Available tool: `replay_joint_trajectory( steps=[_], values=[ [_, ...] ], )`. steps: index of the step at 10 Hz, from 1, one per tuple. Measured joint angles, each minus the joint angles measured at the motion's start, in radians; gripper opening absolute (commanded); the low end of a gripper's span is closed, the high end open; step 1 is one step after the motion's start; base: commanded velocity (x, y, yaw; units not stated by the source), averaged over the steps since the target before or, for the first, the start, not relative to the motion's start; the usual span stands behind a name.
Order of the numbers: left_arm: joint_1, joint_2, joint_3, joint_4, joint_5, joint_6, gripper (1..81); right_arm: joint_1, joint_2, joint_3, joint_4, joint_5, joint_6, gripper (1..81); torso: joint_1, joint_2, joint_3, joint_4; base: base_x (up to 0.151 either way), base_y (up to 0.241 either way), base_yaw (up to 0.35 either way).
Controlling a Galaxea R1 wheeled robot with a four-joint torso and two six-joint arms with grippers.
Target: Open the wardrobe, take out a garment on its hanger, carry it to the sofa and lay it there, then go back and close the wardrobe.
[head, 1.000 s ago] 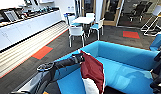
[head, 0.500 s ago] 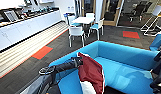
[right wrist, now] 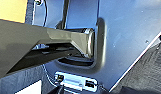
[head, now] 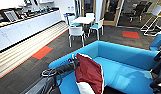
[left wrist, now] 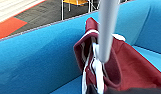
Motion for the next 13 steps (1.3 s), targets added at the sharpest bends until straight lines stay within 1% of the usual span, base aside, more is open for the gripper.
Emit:
replay_joint_trajectory(
  steps=[2, 4, 5, 7, 9, 10, 11, 13],
  values=[
    [0.026, 0.000, -0.031, 0.016, -0.001, 0.000, 1.0, 0.000, 0.000, 0.000, 0.000, 0.003, 0.000, 81.1, 0.000, 0.000, -0.005, 0.004, 0.000, 0.000, 0.000],
    [0.043, -0.001, -0.085, 0.016, -0.007, 0.000, 1.0, 0.000, 0.000, 0.000, 0.000, 0.003, 0.000, 81.1, 0.000, 0.000, -0.039, 0.029, 0.000, 0.000, 0.000],
    [0.057, -0.004, -0.104, 0.016, 0.003, 0.000, 1.0, 0.002, 0.000, 0.000, 0.001, 0.004, 0.000, 81.1, 0.000, 0.000, -0.043, 0.033, 0.000, 0.000, 0.000],
    [0.074, 0.009, -0.111, 0.016, 0.075, -0.001, 1.0, 0.008, 0.003, -0.001, 0.001, 0.007, 0.000, 81.1, 0.000, 0.000, -0.046, 0.034, 0.000, 0.000, 0.000],
    [0.075, 0.013, -0.110, 0.017, 0.094, -0.002, 1.0, 0.008, 0.003, -0.001, 0.001, 0.008, 0.000, 81.1, 0.000, 0.000, -0.046, 0.034, 0.000, 0.000, 0.000],
    [0.077, 0.005, -0.110, 0.034, 0.110, -0.004, 81.1, 0.008, 0.003, -0.001, 0.001, 0.007, 0.000, 81.1, 0.000, 0.000, -0.046, 0.034, 0.000, 0.000, 0.000],
    [0.078, -0.004, -0.113, 0.040, 0.123, 0.000, 81.1, 0.008, 0.003, -0.001, 0.001, 0.008, 0.000, 81.1, 0.000, 0.000, -0.046, 0.034, 0.000, 0.000, 0.000],
    [0.084, -0.011, -0.115, 0.042, 0.124, 0.000, 81.1, 0.008, 0.003, -0.001, 0.001, 0.008, 0.000, 81.1, 0.000, 0.000, -0.046, 0.034, 0.000, 0.000, 0.000]
  ],
)
